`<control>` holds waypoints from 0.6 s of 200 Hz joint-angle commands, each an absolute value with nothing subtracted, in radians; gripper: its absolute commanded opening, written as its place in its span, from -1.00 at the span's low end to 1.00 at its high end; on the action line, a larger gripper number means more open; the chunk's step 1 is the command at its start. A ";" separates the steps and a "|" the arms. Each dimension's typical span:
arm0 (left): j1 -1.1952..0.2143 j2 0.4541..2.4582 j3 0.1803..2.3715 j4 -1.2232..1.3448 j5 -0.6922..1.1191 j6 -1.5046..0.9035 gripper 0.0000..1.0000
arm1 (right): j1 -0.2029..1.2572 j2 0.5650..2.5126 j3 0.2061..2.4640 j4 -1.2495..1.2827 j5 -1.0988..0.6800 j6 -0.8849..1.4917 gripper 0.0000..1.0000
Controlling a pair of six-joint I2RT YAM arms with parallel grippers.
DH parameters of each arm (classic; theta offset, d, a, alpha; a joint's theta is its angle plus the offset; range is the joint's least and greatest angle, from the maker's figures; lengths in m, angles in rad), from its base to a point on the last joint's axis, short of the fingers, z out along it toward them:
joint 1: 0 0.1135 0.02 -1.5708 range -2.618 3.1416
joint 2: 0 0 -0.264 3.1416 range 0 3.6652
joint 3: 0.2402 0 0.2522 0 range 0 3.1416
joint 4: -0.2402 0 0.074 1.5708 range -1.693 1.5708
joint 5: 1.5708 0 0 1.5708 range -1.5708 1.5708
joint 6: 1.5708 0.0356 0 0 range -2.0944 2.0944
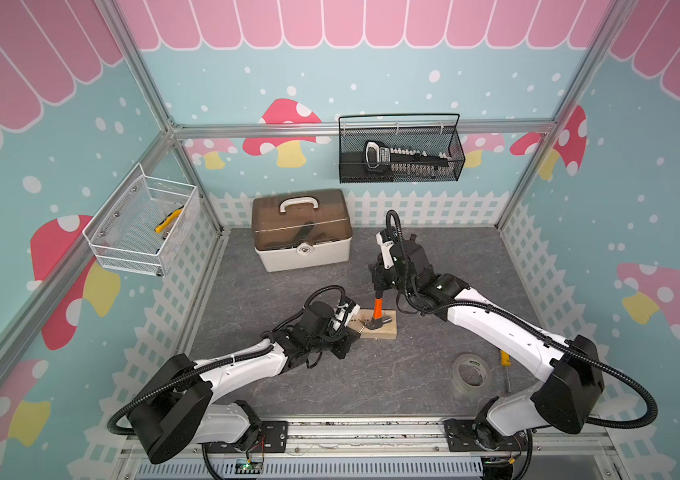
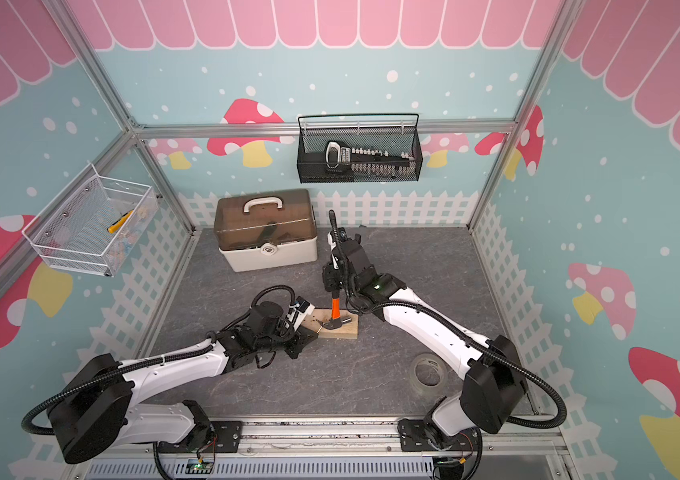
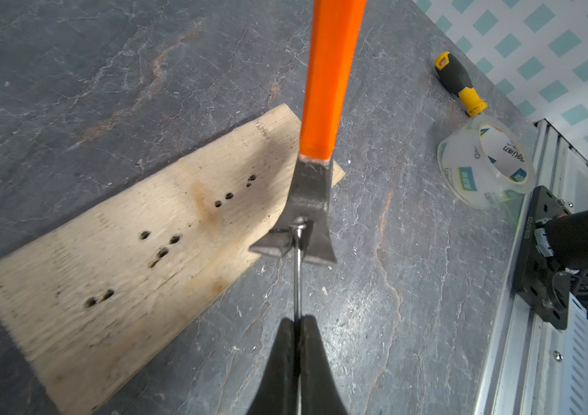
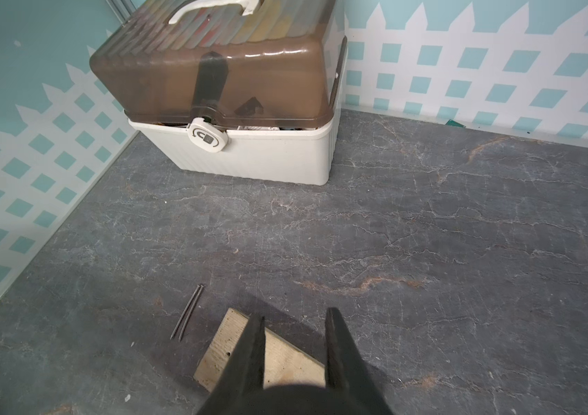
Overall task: Use a claw hammer to pull out a nail
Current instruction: Pick up the nail with the hammer.
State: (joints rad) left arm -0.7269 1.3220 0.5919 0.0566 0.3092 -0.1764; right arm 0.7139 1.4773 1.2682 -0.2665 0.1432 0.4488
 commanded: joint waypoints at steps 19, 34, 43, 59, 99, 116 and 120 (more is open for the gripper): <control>-0.709 1.300 0.614 0.063 0.344 -0.181 -1.00 | 0.704 1.448 1.294 -0.249 0.140 0.399 -1.00; -0.707 1.306 0.613 0.061 0.355 -0.179 -1.00 | 0.704 1.449 1.292 -0.241 0.138 0.410 -1.00; -0.706 1.311 0.611 0.061 0.367 -0.179 -1.00 | 0.703 1.452 1.292 -0.242 0.144 0.417 -1.00; -0.706 1.321 0.612 0.059 0.391 -0.180 -1.00 | 0.700 1.454 1.296 -0.241 0.141 0.423 -1.00; -0.677 1.327 0.600 0.086 0.460 -0.222 -1.00 | 0.695 1.457 1.294 -0.244 0.134 0.404 -1.00; -0.634 1.326 0.582 0.137 0.531 -0.271 -1.00 | 0.694 1.455 1.289 -0.241 0.118 0.384 -1.00; -0.625 1.326 0.578 0.145 0.545 -0.279 -1.00 | 0.693 1.456 1.287 -0.241 0.118 0.384 -1.00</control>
State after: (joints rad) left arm -0.6727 1.3243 0.5915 0.0738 0.4343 -0.2214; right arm 0.7017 1.4773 1.2682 -0.2871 0.1215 0.4206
